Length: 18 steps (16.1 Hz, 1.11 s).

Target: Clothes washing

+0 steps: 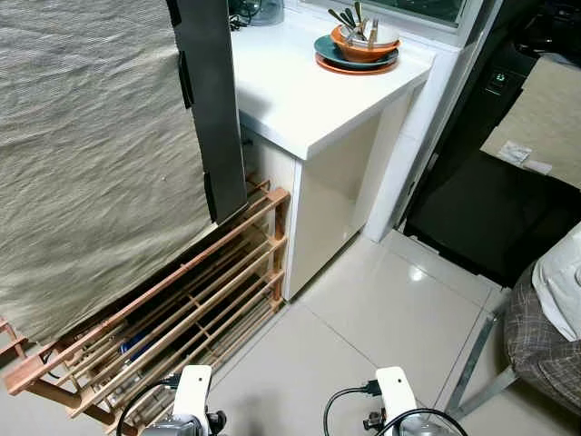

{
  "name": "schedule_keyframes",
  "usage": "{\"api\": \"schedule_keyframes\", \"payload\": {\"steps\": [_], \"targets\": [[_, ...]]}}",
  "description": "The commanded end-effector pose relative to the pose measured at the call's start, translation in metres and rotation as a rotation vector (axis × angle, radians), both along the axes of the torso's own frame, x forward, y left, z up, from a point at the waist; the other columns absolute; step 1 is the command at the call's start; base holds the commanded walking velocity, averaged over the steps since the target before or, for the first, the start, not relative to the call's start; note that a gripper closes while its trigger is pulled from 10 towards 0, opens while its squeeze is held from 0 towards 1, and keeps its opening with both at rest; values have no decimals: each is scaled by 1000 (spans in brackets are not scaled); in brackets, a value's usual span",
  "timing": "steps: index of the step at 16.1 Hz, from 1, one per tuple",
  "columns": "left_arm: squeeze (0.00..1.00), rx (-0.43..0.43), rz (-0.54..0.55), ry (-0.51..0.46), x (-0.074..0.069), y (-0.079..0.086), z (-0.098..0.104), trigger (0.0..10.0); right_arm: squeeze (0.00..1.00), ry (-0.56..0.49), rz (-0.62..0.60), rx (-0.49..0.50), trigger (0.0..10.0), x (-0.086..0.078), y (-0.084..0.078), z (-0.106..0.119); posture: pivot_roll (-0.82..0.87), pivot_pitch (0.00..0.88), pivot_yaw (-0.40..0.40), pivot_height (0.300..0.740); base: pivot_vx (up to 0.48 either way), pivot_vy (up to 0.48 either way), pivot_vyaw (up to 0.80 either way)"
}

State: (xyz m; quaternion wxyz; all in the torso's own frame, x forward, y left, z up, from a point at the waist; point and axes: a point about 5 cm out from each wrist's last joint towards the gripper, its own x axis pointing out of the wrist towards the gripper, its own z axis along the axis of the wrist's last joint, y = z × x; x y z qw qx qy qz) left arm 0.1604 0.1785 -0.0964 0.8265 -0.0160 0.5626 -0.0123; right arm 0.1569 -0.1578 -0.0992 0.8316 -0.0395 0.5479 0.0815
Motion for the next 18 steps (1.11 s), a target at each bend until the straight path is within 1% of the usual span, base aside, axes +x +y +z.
{"api": "schedule_keyframes", "payload": {"steps": [1, 2, 3, 4, 5, 6, 8, 18], "targets": [[0, 59, -84, -47, 31, 9, 15, 10000, 0, 41, -484, 74, 10000, -22, -23, -7, -74, 0, 35, 740, 0, 0, 0], [0, 68, -55, -33, 26, 12, 13, 10000, 0, 81, -454, 36, 10000, -32, -23, -10, -74, 0, 35, 740, 0, 0, 0], [0, 79, -71, 34, 14, 11, 8, 10000, 0, 130, -422, 14, 10000, -44, -24, -13, -72, 0, 29, 740, 0, 0, 0], [0, 74, -116, 94, 5, 7, 4, 10000, 0, 130, -401, 5, 10000, -43, -23, -13, -76, 0, 34, 740, 0, 0, 0], [0, 65, -131, 109, 2, 6, 2, 10000, 0, 124, -388, 1, 10000, -42, -23, -13, -83, 0, 35, 740, 0, 0, 0], [0, 41, -143, 93, 0, 0, 1, 10000, 0, 135, -358, -12, 10000, -38, -17, -12, -97, 0, 31, 740, 0, 0, 0], [0, 33, -170, 84, 0, -3, 0, 10000, 0, 148, -298, -34, 10000, -38, -16, -12, -97, 0, 26, 740, 0, 0, 0], [0, 33, -170, 84, 0, -3, 0, 10000, 0, 148, -298, -34, 10000, -38, -16, -12, -97, 0, 26, 740, 0, 0, 0]]}}
